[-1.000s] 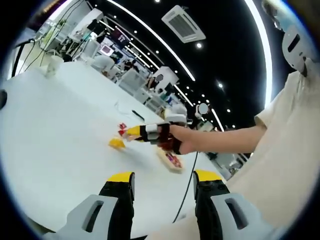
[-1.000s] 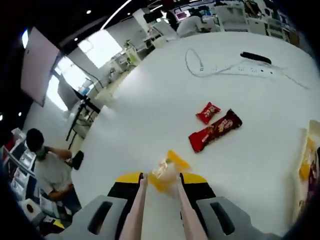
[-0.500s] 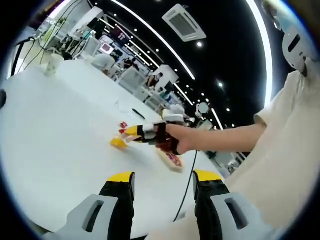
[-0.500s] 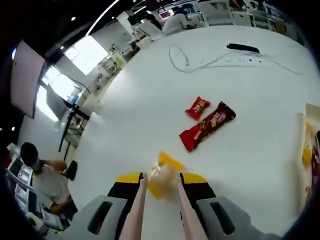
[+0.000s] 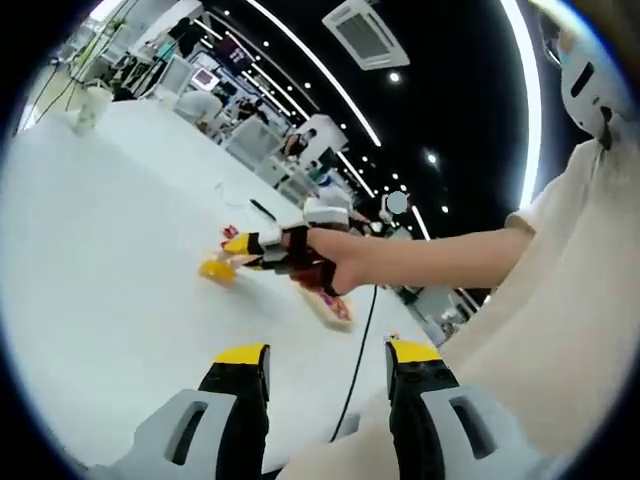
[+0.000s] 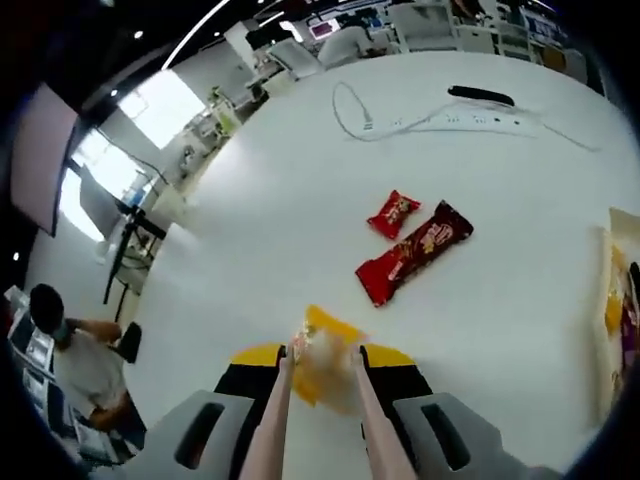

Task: Place the target food into the container with the food tongs after gripping and lifting it, then release it inside without dropping or visibly crushing the food.

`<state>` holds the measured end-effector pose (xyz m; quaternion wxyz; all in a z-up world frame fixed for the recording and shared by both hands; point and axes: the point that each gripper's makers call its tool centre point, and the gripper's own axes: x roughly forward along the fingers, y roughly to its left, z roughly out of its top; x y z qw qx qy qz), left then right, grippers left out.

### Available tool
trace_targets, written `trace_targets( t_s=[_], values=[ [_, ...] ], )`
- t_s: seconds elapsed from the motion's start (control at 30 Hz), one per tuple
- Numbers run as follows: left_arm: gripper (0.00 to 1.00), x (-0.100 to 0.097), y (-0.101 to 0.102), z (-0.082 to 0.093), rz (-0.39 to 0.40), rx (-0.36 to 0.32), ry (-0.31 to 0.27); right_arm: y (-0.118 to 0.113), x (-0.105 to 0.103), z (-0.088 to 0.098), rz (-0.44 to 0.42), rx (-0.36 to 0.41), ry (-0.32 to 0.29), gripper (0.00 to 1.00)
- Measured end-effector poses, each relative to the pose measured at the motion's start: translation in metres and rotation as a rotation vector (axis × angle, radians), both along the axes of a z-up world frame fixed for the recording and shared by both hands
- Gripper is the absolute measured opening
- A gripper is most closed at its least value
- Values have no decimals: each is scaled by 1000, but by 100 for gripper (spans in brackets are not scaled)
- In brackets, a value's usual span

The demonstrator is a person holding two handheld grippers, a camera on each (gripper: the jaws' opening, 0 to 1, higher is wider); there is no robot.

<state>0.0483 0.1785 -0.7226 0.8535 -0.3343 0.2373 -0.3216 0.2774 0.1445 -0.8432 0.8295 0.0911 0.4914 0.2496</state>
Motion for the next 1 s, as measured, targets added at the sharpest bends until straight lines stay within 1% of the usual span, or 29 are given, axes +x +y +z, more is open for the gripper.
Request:
trace_targets(
  t_s=[0.07, 0.17, 0.2, 0.27, 0.37, 0.47, 0.5, 0.57, 0.63, 0.67, 0.77, 0.8, 0.83, 0.87, 0.9, 0.93, 1.0],
  values=[
    [45, 4, -1, 3, -4, 1, -9, 3, -1, 0, 19, -8, -6, 29],
    [45, 7, 0, 5, 3, -3, -15, 3, 1, 5, 37, -31, -37, 28],
    [45, 7, 0, 5, 5, -3, -16, 3, 2, 8, 54, -50, -53, 28],
    [45, 7, -1, 6, 4, -4, -17, 2, -1, 6, 74, -79, -49, 29],
    [45, 3, -5, 3, -10, 0, -9, 2, -3, 6, 63, -80, -44, 29],
    [45, 1, -7, 3, -16, -5, -5, 7, -5, 8, 66, -73, -43, 29],
    [45, 0, -7, 3, -18, -5, -4, 13, -8, 11, 78, -73, -54, 29],
    [45, -1, -8, 3, -26, -5, -1, 18, -11, 10, 141, -99, -84, 29],
    [45, -2, -9, 3, -34, -1, -3, 24, -17, 9, 165, -107, -79, 30],
    [45, -2, -9, 3, -35, -1, -3, 24, -17, 9, 171, -110, -82, 29],
    [45, -3, -6, 3, -33, 1, -4, 31, -21, 11, 236, -144, -115, 29],
    [45, -3, -6, 3, -33, 0, -4, 33, -21, 11, 268, -155, -127, 29],
    [45, -4, -6, 3, -33, 0, -4, 34, -22, 11, 312, -183, -147, 29],
    [45, -5, -6, 3, -37, 1, -1, 36, -20, 8, 349, -199, -165, 29],
    [45, -6, -6, 3, -41, 4, 0, 39, -21, 7, 369, -201, -167, 29],
    [45, -7, -6, 3, -48, 8, 0, 41, -24, 5, 378, -204, -157, 29],
    [45, -8, -6, 4, -52, 9, -3, 42, -25, 3, 391, -211, -164, 29]
  ],
)
